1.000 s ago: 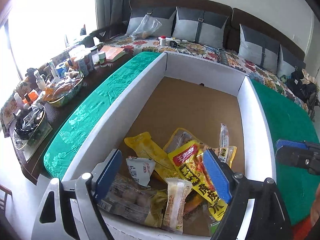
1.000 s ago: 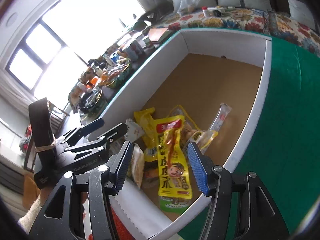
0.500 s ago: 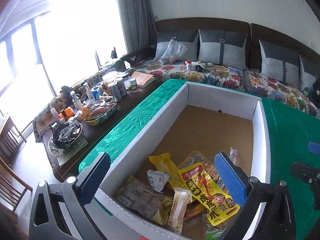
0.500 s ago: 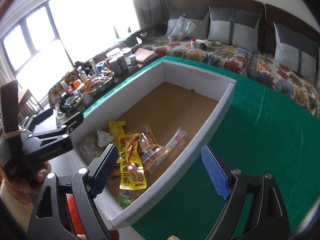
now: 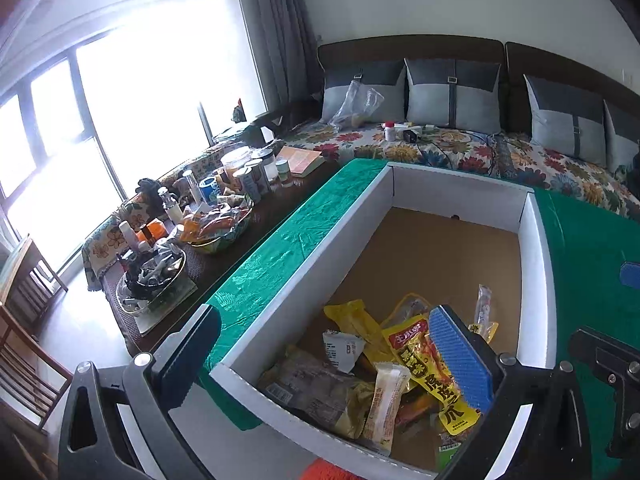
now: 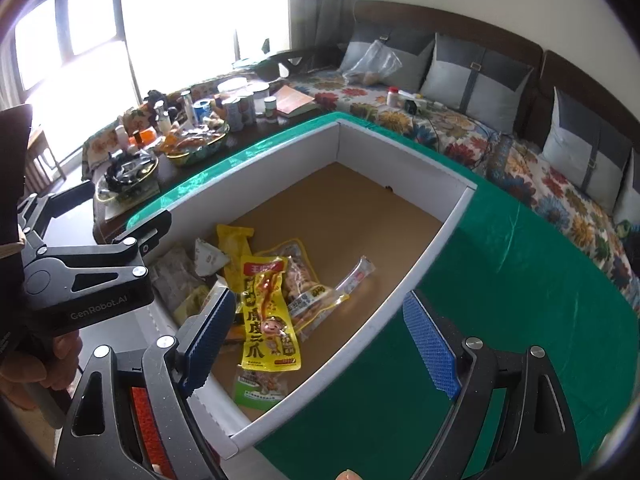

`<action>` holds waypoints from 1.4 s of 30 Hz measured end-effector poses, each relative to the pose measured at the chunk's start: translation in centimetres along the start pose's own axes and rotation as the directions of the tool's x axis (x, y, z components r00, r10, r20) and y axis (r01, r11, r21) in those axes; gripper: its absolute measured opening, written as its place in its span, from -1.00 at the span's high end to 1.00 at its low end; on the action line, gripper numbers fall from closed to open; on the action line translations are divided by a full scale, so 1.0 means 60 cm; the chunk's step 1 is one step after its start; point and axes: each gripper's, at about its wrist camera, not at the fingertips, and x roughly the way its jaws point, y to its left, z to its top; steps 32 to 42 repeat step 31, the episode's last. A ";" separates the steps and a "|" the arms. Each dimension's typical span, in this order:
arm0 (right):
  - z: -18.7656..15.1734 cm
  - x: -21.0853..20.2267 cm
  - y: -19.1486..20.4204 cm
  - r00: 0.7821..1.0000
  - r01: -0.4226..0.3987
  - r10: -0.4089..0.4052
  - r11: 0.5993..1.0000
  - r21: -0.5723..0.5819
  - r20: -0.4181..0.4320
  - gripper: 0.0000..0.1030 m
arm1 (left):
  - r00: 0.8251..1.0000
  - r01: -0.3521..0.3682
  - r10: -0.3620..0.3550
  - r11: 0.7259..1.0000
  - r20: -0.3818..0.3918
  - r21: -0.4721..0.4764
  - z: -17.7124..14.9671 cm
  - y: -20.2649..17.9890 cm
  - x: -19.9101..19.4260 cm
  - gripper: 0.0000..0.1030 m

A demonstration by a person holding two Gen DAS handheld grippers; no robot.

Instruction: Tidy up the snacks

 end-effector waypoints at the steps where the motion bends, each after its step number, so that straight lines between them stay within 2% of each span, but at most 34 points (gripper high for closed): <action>1: 0.002 -0.001 0.003 1.000 0.003 -0.003 1.000 -0.005 0.000 -0.71 | 1.000 0.012 -0.012 1.000 -0.013 0.001 -0.001 0.000 0.001 -1.00; 6: 0.007 0.004 0.013 1.000 0.019 -0.020 1.000 -0.019 -0.014 -0.72 | 0.992 0.094 -0.098 0.994 -0.085 -0.049 -0.008 0.013 0.013 -1.00; 15: 0.005 0.023 0.009 0.998 0.038 -0.038 0.999 -0.009 -0.054 -0.71 | 0.984 0.129 -0.137 0.988 -0.113 -0.079 -0.009 0.025 0.016 -1.00; 42: 0.001 0.034 0.013 0.996 0.041 -0.042 0.999 -0.012 -0.078 -0.71 | 0.986 0.115 -0.123 0.991 -0.115 -0.073 -0.018 0.025 0.021 -1.00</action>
